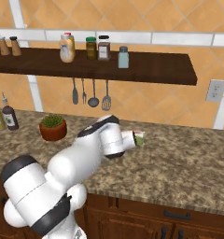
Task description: Put the shaker and condiment bottle from the counter next to their counterparts in the cabinet.
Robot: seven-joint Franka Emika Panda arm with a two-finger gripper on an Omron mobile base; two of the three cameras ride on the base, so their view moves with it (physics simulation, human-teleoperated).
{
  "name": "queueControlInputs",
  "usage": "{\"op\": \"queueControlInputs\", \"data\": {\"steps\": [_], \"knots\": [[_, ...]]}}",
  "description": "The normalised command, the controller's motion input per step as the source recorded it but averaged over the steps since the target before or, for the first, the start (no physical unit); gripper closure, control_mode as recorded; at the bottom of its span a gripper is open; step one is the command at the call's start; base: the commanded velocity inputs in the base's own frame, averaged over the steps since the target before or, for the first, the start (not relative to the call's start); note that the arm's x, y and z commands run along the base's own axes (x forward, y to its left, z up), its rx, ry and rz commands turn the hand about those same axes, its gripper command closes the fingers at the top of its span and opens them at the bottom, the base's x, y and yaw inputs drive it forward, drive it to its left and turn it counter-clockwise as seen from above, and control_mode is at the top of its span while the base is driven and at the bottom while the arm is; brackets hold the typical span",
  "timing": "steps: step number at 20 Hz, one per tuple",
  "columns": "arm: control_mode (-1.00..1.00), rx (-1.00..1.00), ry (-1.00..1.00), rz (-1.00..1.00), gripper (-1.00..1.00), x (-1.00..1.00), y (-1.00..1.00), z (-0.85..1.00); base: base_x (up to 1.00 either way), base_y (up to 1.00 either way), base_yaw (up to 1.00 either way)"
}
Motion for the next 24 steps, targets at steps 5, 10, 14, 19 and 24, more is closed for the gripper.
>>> {"op": "queueControlInputs", "data": {"steps": [5, 10, 14, 19, 24], "knots": [[-1.0, 0.06, 0.01, -0.4, 1.0, -0.66, 0.01, 0.89, 0.0, 0.0, 0.0], [-1.0, 0.07, -0.05, -0.19, 1.0, -0.51, 0.19, 1.0, 0.0, 0.0, 0.0], [-1.0, -0.08, -0.01, -0.24, 1.0, -0.73, 0.0, 0.97, 0.0, 0.0, 0.0], [-1.0, -0.22, -0.05, -0.23, 1.0, -0.62, 0.0, 0.79, 0.0, 0.0, 0.0], [-1.0, -0.18, -0.02, -0.23, 1.0, -0.51, 0.0, 0.97, 0.0, 0.0, 0.0]]}}
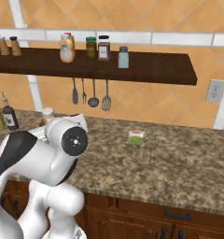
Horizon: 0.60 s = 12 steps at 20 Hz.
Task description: Put the shaker and condiment bottle from the counter next to their counterparts in the cabinet.
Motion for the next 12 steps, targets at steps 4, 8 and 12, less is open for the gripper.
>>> {"op": "queueControlInputs", "data": {"steps": [4, 8, 12], "knots": [[-1.0, -0.09, 0.02, -0.25, 1.0, -0.3, 0.0, 1.0, 0.0, 0.0, 0.0], [-1.0, -0.07, 0.08, -0.23, 1.0, -0.37, 0.03, 1.0, 0.0, 0.0, 0.0], [-1.0, -0.03, 0.07, -0.23, 1.0, -0.14, 0.32, 1.0, 0.0, 0.0, 0.0]]}}
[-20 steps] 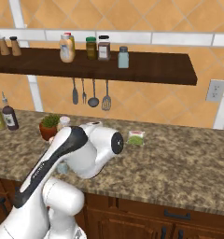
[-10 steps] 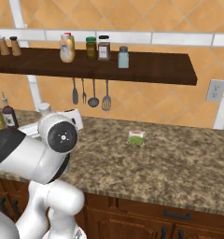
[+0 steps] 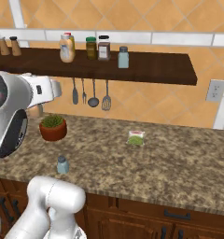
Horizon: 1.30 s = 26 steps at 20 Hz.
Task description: Put the shaker and condiment bottle from the counter next to their counterparts in the cabinet.
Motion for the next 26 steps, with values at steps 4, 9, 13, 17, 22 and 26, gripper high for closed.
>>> {"op": "queueControlInputs", "data": {"steps": [4, 9, 13, 17, 22, 26], "knots": [[-1.0, -0.02, 0.0, -0.29, 1.0, 0.2, 0.63, 0.78, 0.0, 0.0, 0.0], [-1.0, 0.0, -0.19, -0.34, 1.0, 0.48, 0.84, 0.64, 0.0, 0.0, 0.0], [-1.0, 0.0, -0.17, -0.28, 1.0, 0.83, 0.73, 0.57, 0.0, 0.0, 0.0], [-1.0, 0.0, -0.02, -0.13, 1.0, 0.82, 0.02, -0.09, 0.0, 0.0, 0.0], [-1.0, 0.0, 0.0, -0.06, 1.0, 0.83, 0.0, -0.13, 0.0, 0.0, 0.0], [-1.0, 0.04, -0.08, 0.0, 1.0, 0.19, 0.0, -0.17, 0.0, 0.0, 0.0]]}}
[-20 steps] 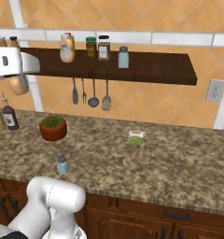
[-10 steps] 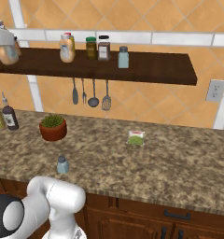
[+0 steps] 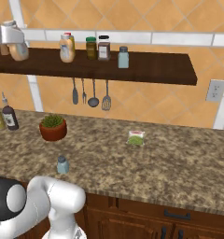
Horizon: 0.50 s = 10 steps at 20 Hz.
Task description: Put the shaker and condiment bottle from the counter next to their counterparts in the cabinet.
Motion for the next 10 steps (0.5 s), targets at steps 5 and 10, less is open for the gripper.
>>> {"op": "queueControlInputs", "data": {"steps": [5, 10], "knots": [[-1.0, 0.03, -0.09, 0.0, 1.0, 0.43, 0.0, -0.44, 0.0, 0.0, 0.0], [-1.0, 0.01, 0.0, 0.0, 1.0, 0.57, 0.0, -0.03, 0.0, 0.0, 0.0]]}}
